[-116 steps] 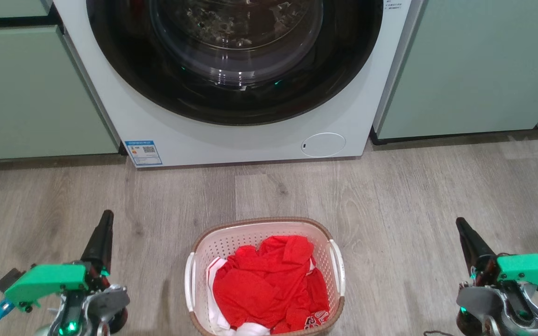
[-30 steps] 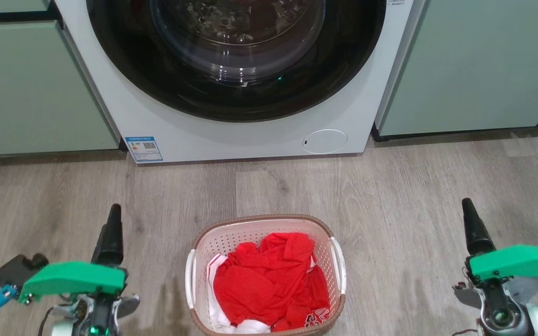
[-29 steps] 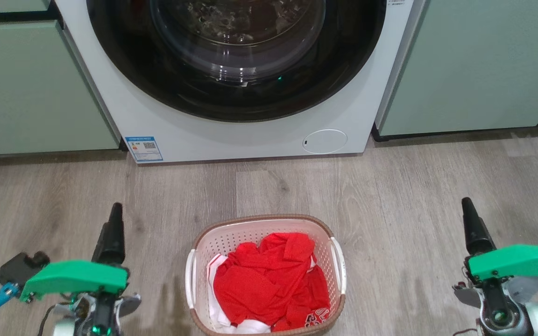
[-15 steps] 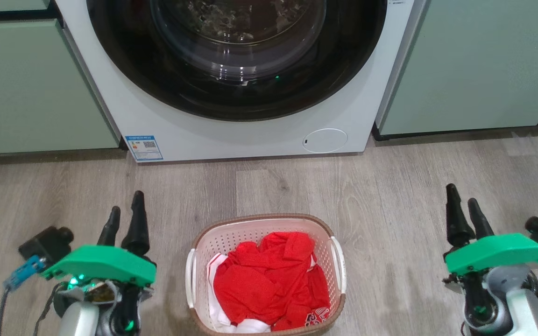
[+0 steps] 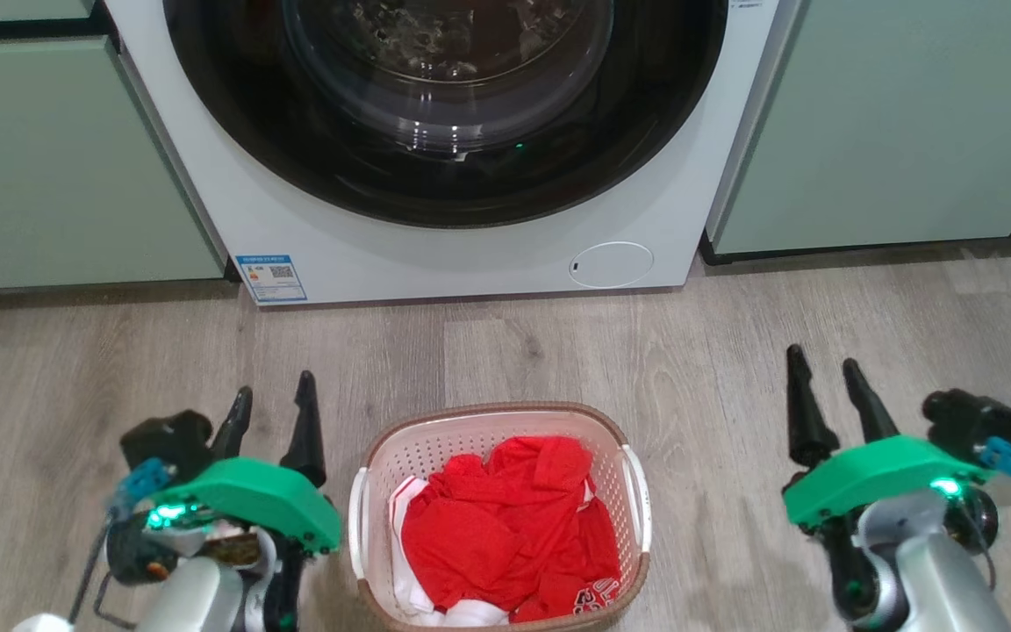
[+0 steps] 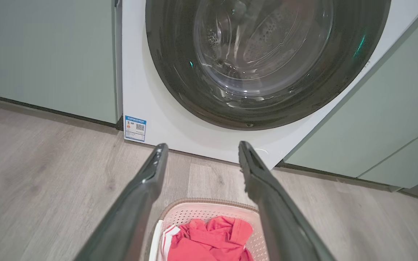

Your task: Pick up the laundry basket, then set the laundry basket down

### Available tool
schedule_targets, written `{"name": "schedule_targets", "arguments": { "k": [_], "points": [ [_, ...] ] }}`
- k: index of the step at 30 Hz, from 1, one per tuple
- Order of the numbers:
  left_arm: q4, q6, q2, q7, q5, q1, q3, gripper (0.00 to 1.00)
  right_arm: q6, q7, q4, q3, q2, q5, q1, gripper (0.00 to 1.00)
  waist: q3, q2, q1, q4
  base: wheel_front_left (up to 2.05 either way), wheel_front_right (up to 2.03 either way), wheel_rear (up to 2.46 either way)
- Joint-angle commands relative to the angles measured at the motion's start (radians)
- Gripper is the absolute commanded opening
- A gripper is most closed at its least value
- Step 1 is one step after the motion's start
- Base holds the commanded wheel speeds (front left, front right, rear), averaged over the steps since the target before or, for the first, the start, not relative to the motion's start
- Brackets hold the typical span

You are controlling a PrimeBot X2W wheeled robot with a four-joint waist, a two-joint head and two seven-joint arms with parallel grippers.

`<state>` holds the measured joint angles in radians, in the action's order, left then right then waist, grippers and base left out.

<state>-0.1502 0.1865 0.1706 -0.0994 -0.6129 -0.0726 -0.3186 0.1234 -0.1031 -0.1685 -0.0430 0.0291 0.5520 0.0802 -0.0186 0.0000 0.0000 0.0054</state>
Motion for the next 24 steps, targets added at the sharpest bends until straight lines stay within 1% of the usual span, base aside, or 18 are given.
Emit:
{"name": "schedule_targets", "arguments": {
  "k": [1, 9, 14, 16, 19, 22, 24],
  "points": [
    [0.028, 0.017, 0.029, -0.019, 0.042, -0.070, -0.002, 1.00, 0.004, -0.015, 0.017, -0.031, 0.013, -0.049, 0.054, 1.00, 0.000, 0.0000, 0.0000, 0.001, 0.00, 0.00, 0.00],
    [-0.005, 0.059, 0.055, -0.042, 0.115, -0.100, -0.093, 1.00, 0.005, -0.039, -0.048, -0.061, 0.014, -0.135, 0.073, 1.00, 0.002, 0.0000, 0.0000, 0.004, 0.00, 0.00, 0.00],
    [-0.035, 0.059, 0.065, -0.057, 0.154, -0.113, -0.141, 1.00, 0.005, -0.053, -0.072, -0.083, 0.015, -0.184, 0.088, 1.00, 0.004, 0.0000, 0.0000, 0.003, 0.00, 0.00, 0.00],
    [-0.044, 0.050, 0.060, -0.063, 0.150, -0.113, -0.149, 1.00, 0.005, -0.059, -0.081, -0.093, 0.015, -0.203, 0.093, 1.00, 0.003, 0.0000, 0.0000, 0.001, 0.00, 0.00, 0.00],
    [-0.042, 0.021, 0.055, -0.072, 0.150, -0.119, -0.154, 1.00, 0.005, -0.068, -0.098, -0.106, 0.016, -0.209, 0.100, 1.00, 0.002, 0.0000, 0.0000, 0.000, 0.00, 0.00, 0.00],
    [-0.051, 0.008, 0.052, -0.078, 0.150, -0.115, -0.148, 1.00, 0.006, -0.074, -0.113, -0.119, 0.016, -0.222, 0.107, 1.00, 0.002, 0.0000, 0.0000, -0.001, 0.00, 0.00, 0.00],
    [-0.064, -0.015, 0.048, -0.083, 0.153, -0.113, -0.146, 1.00, 0.006, -0.079, -0.124, -0.125, 0.017, -0.251, 0.115, 1.00, 0.002, 0.0000, 0.0000, -0.002, 0.00, 0.00, 0.00]
  ]
}}
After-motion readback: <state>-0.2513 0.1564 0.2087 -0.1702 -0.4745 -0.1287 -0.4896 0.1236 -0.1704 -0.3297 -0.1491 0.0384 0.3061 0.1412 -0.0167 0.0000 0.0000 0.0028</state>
